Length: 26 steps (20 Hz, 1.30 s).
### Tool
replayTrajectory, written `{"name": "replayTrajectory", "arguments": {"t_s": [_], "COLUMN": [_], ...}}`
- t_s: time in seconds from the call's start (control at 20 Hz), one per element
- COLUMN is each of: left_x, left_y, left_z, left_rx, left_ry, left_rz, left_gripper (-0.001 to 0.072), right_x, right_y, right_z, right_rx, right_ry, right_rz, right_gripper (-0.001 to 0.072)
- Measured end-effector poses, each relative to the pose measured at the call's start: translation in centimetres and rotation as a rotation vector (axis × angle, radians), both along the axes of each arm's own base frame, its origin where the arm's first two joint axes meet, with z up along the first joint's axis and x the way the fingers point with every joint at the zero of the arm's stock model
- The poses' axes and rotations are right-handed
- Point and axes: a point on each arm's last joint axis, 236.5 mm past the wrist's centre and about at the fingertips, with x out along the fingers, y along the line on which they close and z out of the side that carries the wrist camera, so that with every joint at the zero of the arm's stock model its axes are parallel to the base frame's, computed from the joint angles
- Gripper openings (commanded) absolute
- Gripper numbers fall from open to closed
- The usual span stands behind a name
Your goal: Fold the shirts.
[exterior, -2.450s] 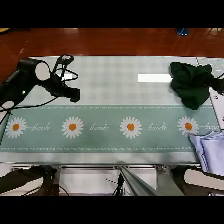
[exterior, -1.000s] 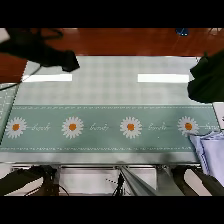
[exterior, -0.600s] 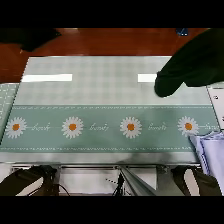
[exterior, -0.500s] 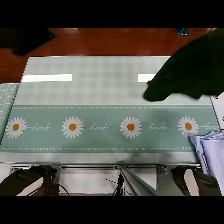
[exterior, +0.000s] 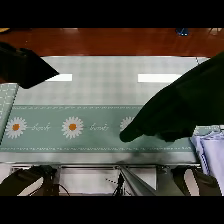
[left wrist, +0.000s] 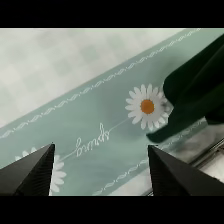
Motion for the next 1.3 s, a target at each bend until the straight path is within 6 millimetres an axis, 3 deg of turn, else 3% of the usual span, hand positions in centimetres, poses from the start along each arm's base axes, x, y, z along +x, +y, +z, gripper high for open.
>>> {"name": "replayTrajectory", "arguments": {"t_s": [0.2, 0.35, 0.5, 0.65, 0.85, 0.9, 1.0, 1.15, 1.3], "left_x": [-0.1, -0.1, -0.1, 0.3, 0.4, 0.3, 0.0, -0.9, -2.2], "left_y": [0.0, 0.0, 0.2, 0.8, 1.3, 1.3, 1.5, 1.7, 0.7], "left_z": [-1.9, -2.3, -2.5, -2.9, -4.7, -5.6, -8.3, -13.3, -18.1], "left_rx": [0.018, 0.023, 0.030, 0.052, 0.085, 0.095, 0.122, 0.163, 0.144], "left_ry": [0.053, 0.067, 0.070, 0.067, 0.109, 0.134, 0.205, 0.325, 0.429], "left_rz": [-0.001, -0.002, 0.003, 0.022, 0.035, 0.035, 0.036, 0.027, -0.014], "left_gripper": [0.0707, 0.0707, 0.0707, 0.0707, 0.0707, 0.0707, 0.0707, 0.0707, 0.0708], "right_x": [2.8, 5.4, 7.0, 7.2, 7.5, 7.4, 7.3, 7.4, 8.3], "right_y": [0.0, 2.2, 7.3, 13.8, 20.4, 21.5, 23.3, 24.0, 21.2], "right_z": [-1.0, -4.0, -8.7, -12.6, -17.1, -18.3, -20.7, -23.2, -24.2], "right_rx": [0.040, 0.013, -0.071, -0.148, -0.189, -0.196, -0.207, -0.245, -0.356], "right_ry": [0.044, 0.130, 0.245, 0.294, 0.347, 0.371, 0.422, 0.460, 0.455], "right_rz": [0.035, 0.121, 0.246, 0.358, 0.414, 0.424, 0.440, 0.450, 0.421], "right_gripper": [0.0018, 0.0018, 0.0018, 0.0019, 0.0022, 0.0086, 0.0391, 0.0422, 0.0500]}}
